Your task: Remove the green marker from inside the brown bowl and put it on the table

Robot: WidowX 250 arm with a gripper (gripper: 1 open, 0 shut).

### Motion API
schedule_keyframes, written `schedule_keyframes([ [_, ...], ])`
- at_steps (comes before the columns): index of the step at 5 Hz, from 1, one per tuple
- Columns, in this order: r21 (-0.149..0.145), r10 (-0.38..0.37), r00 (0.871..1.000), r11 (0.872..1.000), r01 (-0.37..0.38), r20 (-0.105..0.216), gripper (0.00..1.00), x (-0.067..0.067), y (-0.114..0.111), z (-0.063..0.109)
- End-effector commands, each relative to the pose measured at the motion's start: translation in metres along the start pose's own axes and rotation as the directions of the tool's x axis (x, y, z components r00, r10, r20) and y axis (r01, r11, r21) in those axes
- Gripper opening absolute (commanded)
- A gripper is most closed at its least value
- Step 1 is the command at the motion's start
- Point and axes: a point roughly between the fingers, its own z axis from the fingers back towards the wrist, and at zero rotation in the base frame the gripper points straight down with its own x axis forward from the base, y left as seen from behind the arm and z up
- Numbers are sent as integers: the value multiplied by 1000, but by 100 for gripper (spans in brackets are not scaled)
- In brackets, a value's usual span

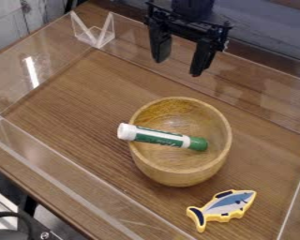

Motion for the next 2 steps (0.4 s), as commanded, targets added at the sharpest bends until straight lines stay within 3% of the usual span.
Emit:
schedule_keyframes([
  [1,3,-80,997,997,80,-18,100,-3,-3,-7],
  [2,10,-256,966,966,257,-24,100,-12,-9,-15],
])
